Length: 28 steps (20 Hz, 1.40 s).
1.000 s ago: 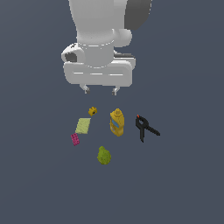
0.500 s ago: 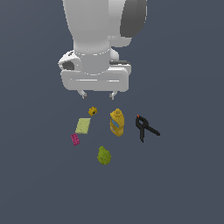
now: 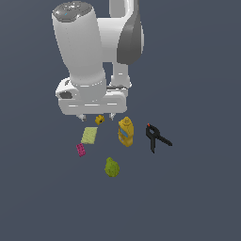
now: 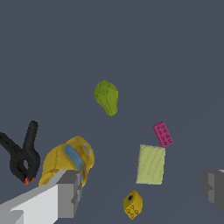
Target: Pick up a designated object from a clutter of objects.
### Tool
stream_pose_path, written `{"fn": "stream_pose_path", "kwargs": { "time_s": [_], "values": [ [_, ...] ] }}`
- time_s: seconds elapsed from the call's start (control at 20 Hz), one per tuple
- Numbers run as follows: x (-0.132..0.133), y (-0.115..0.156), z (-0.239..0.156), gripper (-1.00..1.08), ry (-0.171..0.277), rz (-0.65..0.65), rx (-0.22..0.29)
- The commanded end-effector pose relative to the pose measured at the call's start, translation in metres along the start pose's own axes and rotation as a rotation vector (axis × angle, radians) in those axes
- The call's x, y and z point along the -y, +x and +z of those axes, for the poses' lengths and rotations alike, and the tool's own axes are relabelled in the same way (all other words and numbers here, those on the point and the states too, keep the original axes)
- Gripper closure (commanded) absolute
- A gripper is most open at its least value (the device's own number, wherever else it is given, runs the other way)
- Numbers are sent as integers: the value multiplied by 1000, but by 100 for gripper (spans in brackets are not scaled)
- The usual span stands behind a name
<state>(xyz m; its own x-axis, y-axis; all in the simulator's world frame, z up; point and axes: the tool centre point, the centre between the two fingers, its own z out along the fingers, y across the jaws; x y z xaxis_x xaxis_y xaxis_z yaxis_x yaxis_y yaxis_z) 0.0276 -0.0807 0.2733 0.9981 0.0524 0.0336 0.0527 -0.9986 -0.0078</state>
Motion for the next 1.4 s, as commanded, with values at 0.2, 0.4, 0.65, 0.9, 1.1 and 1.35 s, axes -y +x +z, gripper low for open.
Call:
{"fn": "stream_pose_path", "kwargs": {
  "time_s": [0.2, 0.4, 0.65, 0.9, 1.1, 1.35],
  "values": [
    [-33, 6, 51, -92, 1, -105, 8],
    [-53, 7, 83, -92, 1, -170, 12],
    [-79, 3, 125, -92, 1, -251, 19],
    [-101, -3, 162, -92, 0, -324, 25],
    [-113, -9, 184, -92, 0, -367, 29],
    [-124, -14, 202, -92, -1, -403, 33]
  ]
}}
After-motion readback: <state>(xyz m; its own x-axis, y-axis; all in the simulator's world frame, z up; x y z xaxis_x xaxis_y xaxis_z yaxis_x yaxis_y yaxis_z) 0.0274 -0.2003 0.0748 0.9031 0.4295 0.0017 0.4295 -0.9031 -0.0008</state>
